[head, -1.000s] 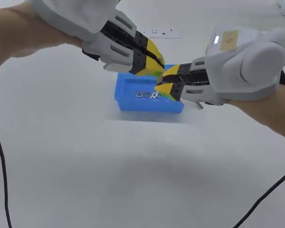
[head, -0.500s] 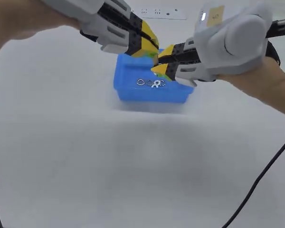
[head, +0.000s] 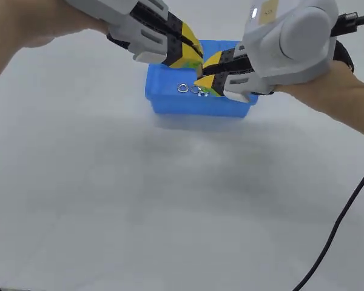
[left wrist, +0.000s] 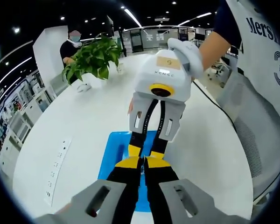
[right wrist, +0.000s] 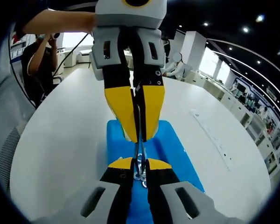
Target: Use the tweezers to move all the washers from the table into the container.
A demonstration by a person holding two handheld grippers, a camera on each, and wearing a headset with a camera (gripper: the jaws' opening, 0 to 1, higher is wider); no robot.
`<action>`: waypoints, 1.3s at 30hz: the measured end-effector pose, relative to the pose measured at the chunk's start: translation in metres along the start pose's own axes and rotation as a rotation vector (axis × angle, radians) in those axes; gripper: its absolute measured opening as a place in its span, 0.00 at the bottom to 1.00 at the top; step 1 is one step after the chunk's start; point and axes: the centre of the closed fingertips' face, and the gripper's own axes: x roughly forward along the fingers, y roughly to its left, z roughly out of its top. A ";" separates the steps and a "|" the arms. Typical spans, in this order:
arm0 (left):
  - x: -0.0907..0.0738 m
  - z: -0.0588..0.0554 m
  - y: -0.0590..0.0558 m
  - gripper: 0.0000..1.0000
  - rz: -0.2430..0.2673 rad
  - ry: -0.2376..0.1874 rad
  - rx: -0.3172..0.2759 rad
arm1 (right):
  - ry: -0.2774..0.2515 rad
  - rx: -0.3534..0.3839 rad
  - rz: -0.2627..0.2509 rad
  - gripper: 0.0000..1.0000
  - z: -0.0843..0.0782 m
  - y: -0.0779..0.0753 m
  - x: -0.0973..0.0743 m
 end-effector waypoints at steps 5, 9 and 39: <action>0.001 -0.001 0.001 0.07 -0.001 0.006 0.001 | 0.007 0.009 -0.001 0.11 -0.003 -0.001 0.001; 0.000 0.002 -0.001 0.07 0.002 0.005 0.008 | 0.005 0.005 -0.007 0.11 -0.001 -0.002 0.000; -0.058 0.071 -0.069 0.06 0.031 -0.080 0.107 | -0.139 -0.003 0.011 0.08 0.057 0.053 -0.085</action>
